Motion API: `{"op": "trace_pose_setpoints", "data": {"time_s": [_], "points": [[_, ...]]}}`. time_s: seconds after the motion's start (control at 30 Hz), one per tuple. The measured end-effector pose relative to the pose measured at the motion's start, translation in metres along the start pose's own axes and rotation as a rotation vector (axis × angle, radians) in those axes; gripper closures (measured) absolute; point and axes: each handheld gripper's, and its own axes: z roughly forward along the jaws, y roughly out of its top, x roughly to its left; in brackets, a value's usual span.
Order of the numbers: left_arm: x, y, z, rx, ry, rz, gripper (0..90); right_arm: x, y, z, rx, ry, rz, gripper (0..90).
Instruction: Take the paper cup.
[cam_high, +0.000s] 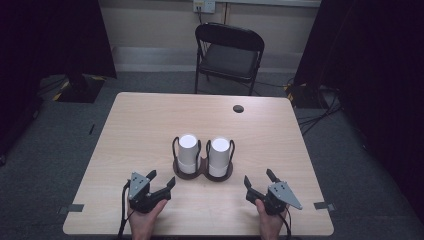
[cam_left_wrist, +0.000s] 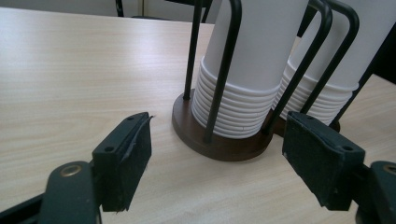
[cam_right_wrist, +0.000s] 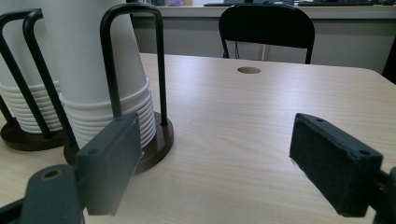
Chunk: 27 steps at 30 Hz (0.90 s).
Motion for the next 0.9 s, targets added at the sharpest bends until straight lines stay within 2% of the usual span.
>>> {"op": "trace_pose_setpoints", "data": {"time_s": [0.17, 0.27, 0.4, 0.47, 0.57, 0.9], "points": [[-0.007, 0.004, 0.0, -0.014, -0.021, 0.013, 23.3, 0.0, 0.0, 0.0, 0.009, 0.009, 0.005, 17.6], [-0.009, 0.007, 0.001, -0.025, -0.065, 0.011, 23.9, -0.001, 0.0, 0.0, 0.009, 0.009, 0.009, 17.6], [-0.013, 0.013, 0.001, -0.035, -0.094, 0.029, 25.0, -0.001, 0.0, -0.001, 0.007, 0.007, 0.012, 17.6], [-0.014, 0.015, 0.001, -0.033, -0.102, 0.038, 25.0, -0.001, 0.0, -0.001, 0.008, 0.008, 0.012, 17.6], [-0.017, 0.02, 0.003, -0.021, -0.145, 0.045, 26.5, -0.001, 0.0, -0.001, 0.009, 0.009, 0.012, 17.6], [-0.031, 0.033, 0.007, -0.045, -0.213, 0.078, 27.5, -0.001, 0.0, -0.001, 0.009, 0.01, 0.014, 17.6]]}}
